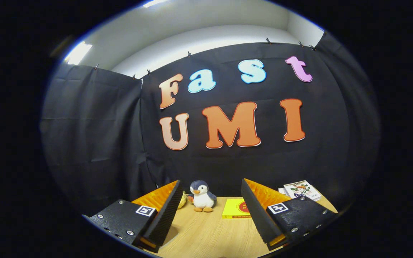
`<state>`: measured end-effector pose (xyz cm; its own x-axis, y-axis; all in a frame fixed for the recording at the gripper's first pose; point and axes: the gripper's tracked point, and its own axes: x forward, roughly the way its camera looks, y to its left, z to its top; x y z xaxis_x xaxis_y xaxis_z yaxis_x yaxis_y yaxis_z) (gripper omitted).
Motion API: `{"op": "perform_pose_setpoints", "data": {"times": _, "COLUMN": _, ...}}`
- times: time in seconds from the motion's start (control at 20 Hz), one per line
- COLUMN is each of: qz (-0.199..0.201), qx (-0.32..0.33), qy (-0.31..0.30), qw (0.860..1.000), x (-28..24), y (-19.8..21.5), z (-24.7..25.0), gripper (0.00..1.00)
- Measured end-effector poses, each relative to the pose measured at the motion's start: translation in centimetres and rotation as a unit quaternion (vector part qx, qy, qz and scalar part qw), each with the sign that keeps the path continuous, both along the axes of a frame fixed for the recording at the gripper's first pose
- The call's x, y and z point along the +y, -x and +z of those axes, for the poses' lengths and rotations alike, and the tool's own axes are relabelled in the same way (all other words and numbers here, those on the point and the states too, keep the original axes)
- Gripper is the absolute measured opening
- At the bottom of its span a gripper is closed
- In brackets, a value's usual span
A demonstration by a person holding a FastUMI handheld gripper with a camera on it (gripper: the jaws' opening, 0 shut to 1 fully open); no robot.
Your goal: Open the storage box then place both shoes into the box .Put the left shoe in first, then the right shoe, with the right side of both shoes facing outward in a uniform manner.
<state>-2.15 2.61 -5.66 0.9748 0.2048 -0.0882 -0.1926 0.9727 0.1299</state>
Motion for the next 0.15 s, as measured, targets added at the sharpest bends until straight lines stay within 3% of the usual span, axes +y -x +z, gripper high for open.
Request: {"op": "perform_pose_setpoints", "data": {"times": 0.15, "qz": 0.002, "qx": -0.025, "qy": 0.006, "qw": 1.0, "x": -0.59, "y": 0.36, "z": 0.78, "gripper": 0.98}}
